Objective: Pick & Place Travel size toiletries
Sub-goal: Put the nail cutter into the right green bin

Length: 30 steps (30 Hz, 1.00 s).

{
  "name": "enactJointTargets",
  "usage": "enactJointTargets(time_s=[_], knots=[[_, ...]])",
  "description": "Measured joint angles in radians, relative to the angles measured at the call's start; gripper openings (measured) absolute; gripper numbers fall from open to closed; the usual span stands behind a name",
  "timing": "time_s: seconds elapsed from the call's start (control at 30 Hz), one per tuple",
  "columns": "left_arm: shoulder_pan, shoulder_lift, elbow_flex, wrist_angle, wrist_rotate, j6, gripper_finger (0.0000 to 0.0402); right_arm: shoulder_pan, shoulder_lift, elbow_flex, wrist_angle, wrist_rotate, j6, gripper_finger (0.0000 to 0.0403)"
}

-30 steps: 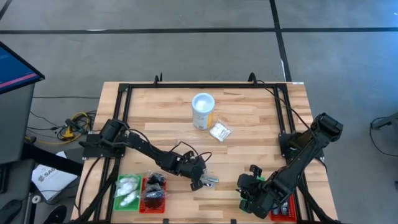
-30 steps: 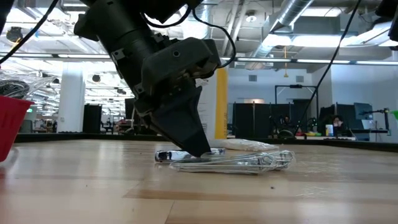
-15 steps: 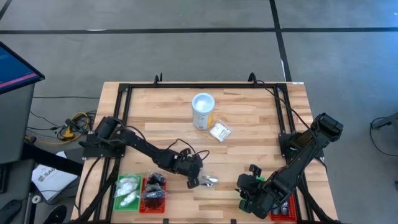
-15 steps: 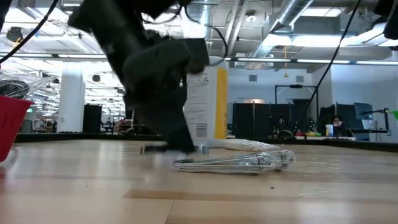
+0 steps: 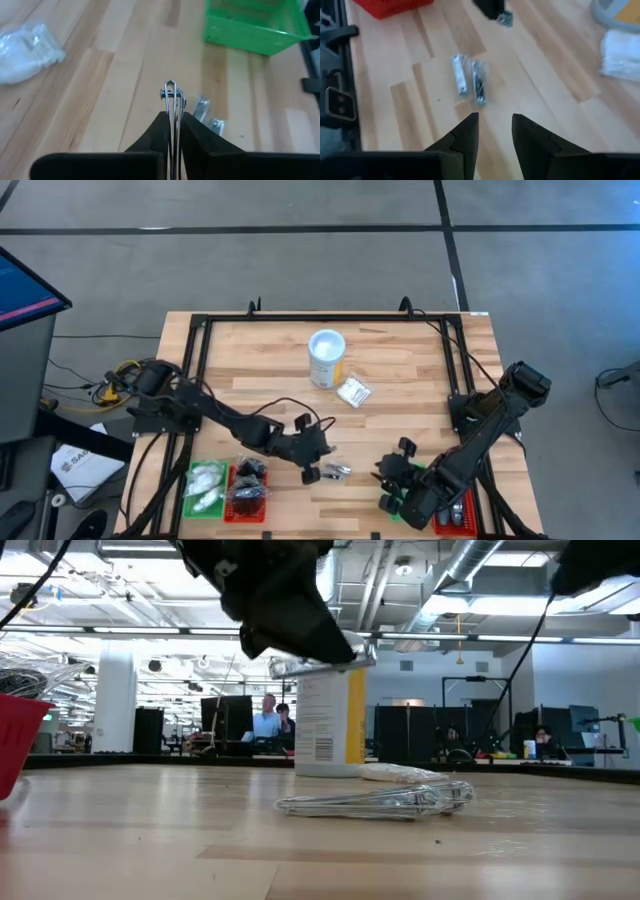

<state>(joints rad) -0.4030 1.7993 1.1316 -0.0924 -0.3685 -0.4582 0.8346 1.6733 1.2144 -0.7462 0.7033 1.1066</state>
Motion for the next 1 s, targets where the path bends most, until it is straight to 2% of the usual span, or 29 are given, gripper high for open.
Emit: enactJointTargets(time_s=[0.23,0.4,0.57,1.0], knots=[[-0.034,-0.025,0.001,0.092,0.002,0.064,0.0017,-0.029,0.0,0.0,0.047,0.047,-0.059,0.0108],[-0.052,-0.028,0.002,0.187,0.03,0.125,0.0017,-0.064,0.0,0.0,0.183,0.047,-0.217,0.0108],[-0.057,-0.028,0.002,0.202,0.043,0.133,0.0022,-0.095,0.0,0.0,0.297,0.041,-0.353,0.0108],[-0.057,-0.028,0.003,0.226,0.043,0.143,0.0022,-0.152,0.0,0.0,0.361,-0.002,-0.411,0.0108]])
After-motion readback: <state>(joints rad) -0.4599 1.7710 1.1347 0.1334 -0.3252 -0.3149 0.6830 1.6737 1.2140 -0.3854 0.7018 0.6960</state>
